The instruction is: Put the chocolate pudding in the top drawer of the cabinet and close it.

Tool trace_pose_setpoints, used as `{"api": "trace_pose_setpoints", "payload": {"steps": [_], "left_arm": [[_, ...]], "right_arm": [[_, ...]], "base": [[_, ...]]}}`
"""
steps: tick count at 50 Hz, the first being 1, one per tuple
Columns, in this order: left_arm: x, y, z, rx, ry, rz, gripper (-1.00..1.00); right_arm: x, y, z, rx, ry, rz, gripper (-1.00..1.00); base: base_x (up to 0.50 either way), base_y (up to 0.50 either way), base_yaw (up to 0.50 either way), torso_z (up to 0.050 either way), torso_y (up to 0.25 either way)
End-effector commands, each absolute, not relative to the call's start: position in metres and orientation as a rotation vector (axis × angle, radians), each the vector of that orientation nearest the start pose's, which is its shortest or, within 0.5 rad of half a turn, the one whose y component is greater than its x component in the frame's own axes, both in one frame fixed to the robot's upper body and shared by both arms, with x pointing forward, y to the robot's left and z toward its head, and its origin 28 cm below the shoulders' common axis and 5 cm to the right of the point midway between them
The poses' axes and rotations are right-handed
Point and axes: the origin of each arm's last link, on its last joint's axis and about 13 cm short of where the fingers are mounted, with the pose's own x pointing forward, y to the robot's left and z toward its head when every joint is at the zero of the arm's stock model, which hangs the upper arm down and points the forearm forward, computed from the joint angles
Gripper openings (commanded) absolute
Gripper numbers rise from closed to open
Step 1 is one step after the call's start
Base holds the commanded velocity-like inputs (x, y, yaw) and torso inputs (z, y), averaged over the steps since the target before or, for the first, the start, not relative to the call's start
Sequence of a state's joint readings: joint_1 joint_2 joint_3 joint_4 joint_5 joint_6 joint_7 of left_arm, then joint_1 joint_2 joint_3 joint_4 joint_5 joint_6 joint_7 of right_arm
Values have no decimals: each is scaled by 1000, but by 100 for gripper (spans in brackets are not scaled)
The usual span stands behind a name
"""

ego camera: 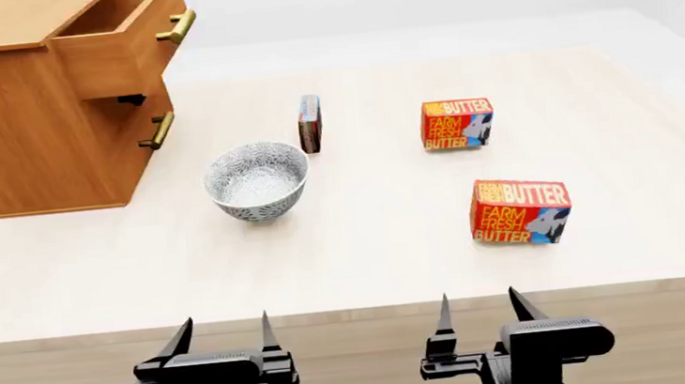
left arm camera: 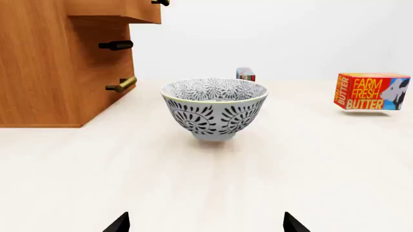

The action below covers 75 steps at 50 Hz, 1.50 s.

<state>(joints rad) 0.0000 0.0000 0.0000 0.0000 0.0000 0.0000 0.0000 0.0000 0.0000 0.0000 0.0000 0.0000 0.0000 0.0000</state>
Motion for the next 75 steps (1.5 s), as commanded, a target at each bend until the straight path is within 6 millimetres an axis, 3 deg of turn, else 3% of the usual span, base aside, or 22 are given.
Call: {"api": "trace_pose_setpoints", "payload": {"steps": [1,12,19,28,40,50,57,68,75], "left_arm": [[211,205,13,-1,1,-1,100],[214,205,15,-5,-9,-23,100],[217,204,26,3,-38,-33,100],[222,207,69,-8,-96,-50,100],[244,217,148,37,-162,-81,100],[282,229,247,85,-260,-94,100],[306,233,298,111,-294,-98,100],[342,237,368,132,-319,-94,100],[354,238,400,133,-320,-93,100]], "right_arm": [[211,-97,13,4,3,-3,100],[216,-96,11,8,16,1,100],[220,-97,18,-7,14,-19,100],[233,-99,40,-20,-16,-24,100],[272,-100,117,-58,-121,-14,100],[314,-112,212,-97,-186,-25,100],[337,-120,259,-129,-200,-34,100],[371,-139,335,-152,-208,-73,100],[393,-144,365,-120,-196,-88,100]], "base": [[0,0,0,0,0],[0,0,0,18,0],[0,0,0,50,0],[0,0,0,50,0],[0,0,0,50,0],[0,0,0,50,0],[0,0,0,50,0],[0,0,0,50,0],[0,0,0,50,0]]}}
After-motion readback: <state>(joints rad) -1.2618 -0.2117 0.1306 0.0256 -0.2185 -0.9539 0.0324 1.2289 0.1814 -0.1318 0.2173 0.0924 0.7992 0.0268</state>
